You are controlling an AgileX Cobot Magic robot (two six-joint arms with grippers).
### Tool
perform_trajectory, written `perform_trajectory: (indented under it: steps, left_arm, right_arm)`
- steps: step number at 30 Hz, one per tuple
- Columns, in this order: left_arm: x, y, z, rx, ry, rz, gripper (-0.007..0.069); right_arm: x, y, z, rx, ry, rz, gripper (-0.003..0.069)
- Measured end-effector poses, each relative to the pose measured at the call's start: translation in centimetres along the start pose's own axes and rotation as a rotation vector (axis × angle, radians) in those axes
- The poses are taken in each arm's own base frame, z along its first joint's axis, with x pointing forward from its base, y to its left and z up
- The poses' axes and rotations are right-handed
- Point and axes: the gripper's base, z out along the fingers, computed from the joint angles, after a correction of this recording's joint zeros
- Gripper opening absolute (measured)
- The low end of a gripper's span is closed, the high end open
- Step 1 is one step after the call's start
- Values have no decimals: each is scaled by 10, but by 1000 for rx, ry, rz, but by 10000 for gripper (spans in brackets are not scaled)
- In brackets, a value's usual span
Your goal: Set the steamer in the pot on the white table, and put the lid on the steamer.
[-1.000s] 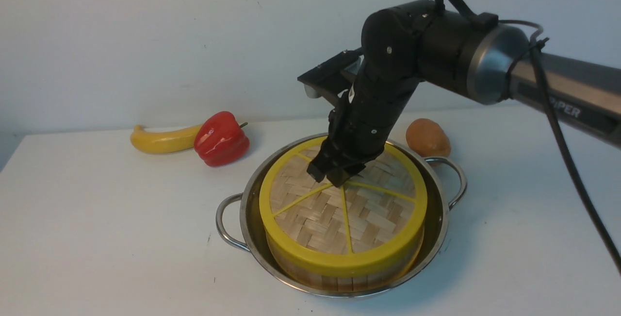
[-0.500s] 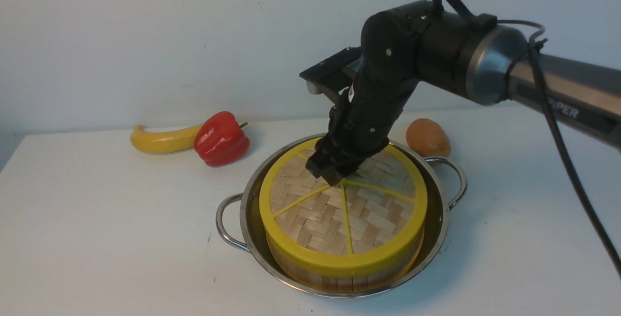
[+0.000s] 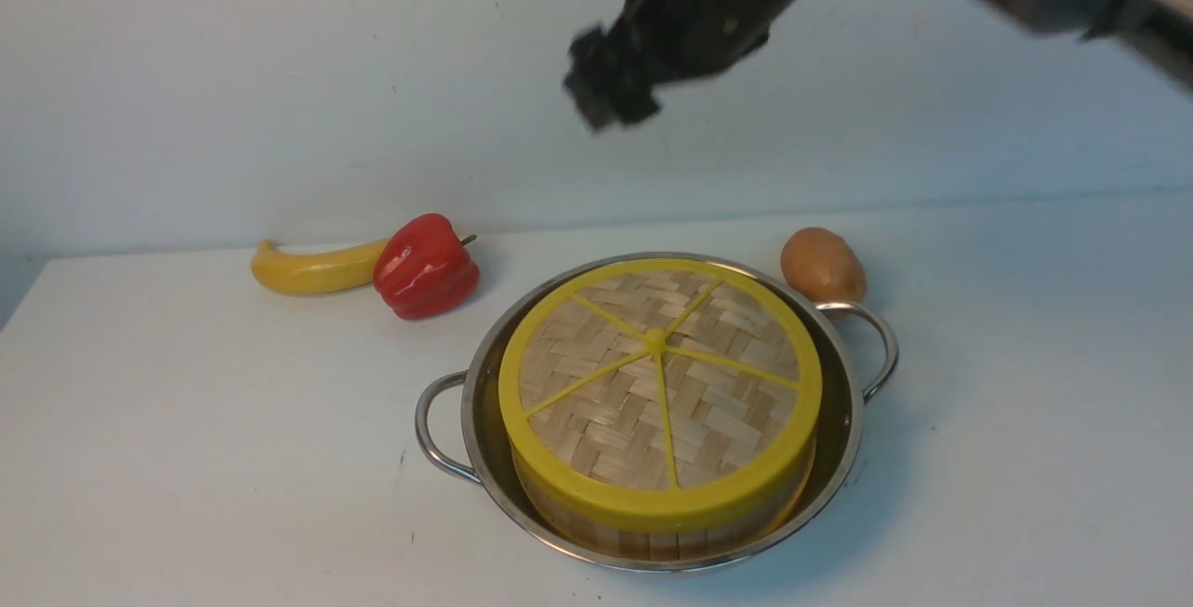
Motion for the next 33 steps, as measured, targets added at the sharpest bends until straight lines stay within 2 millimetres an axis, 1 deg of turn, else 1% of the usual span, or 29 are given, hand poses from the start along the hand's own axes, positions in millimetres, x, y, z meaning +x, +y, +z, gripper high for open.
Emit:
perform_trajectory:
  steps: [1, 2, 3, 4, 5, 6, 7, 8, 9, 10, 11, 12, 13, 14, 15, 17, 19, 20, 22, 24, 26, 30, 33]
  left_arm:
    - [0, 0, 0, -1, 0, 0, 10]
    - [0, 0, 0, -2, 0, 1, 10]
    - [0, 0, 0, -2, 0, 1, 10]
    - [0, 0, 0, -2, 0, 1, 10]
    - [0, 0, 0, -3, 0, 1, 10]
    - [0, 0, 0, -3, 0, 2, 10]
    - [0, 0, 0, -4, 0, 2, 12]
    - [0, 0, 0, -4, 0, 2, 17]
    - [0, 0, 0, -4, 0, 2, 18]
    - [0, 0, 0, -4, 0, 2, 20]
    - [0, 0, 0, -4, 0, 2, 20]
    - [0, 0, 0, -4, 1, 3, 20]
    - [0, 0, 0, -4, 1, 3, 20]
    - [0, 0, 0, -4, 1, 3, 22]
    - [0, 0, 0, -4, 1, 3, 28]
    - [0, 0, 0, -4, 1, 3, 31]
    - [0, 0, 0, -4, 1, 3, 31]
    - [0, 0, 0, -4, 1, 3, 31]
    - [0, 0, 0, -4, 1, 3, 31]
    - [0, 0, 0, -4, 1, 3, 31]
    - [0, 0, 0, -4, 1, 3, 31]
    - [0, 0, 0, -4, 1, 3, 31]
    - [0, 0, 0, -4, 1, 3, 31]
  right_arm:
    - [-8, -4, -39, 40, -76, 7, 476]
    - [-11, -8, -74, 79, -139, 11, 433]
    - [-11, -12, -108, 112, -196, 23, 362]
    - [-10, -12, -112, 116, -201, 25, 350]
    - [-8, -13, -141, 133, -249, 33, 303]
    - [-3, -14, -159, 144, -269, 41, 241]
    - [9, -14, -194, 150, -309, 52, 139]
    - [19, -13, -211, 151, -322, 59, 81]
    - [26, -13, -219, 150, -326, 60, 55]
    - [42, -11, -233, 148, -319, 65, 16]
    - [45, -11, -234, 147, -316, 65, 13]
    - [67, -8, -239, 140, -281, 63, -4]
    - [76, -7, -243, 139, -274, 62, -5]
    - [94, -5, -230, 132, -230, 55, -6]
    - [109, -3, -229, 130, -240, 49, -6]
    - [138, 1, -221, 123, -277, 48, -6]
    - [162, 5, -215, 112, -325, 71, -6]
    - [180, 7, -211, 105, -352, 86, -6]
    - [198, 10, -207, 94, -402, 104, -6]
    - [225, 14, -202, 86, -440, 108, -3]
    - [245, 16, -200, 82, -451, 109, 0]
    - [266, 19, -205, 71, -456, 124, 4]
    - [277, 19, -207, 79, -400, 126, 8]
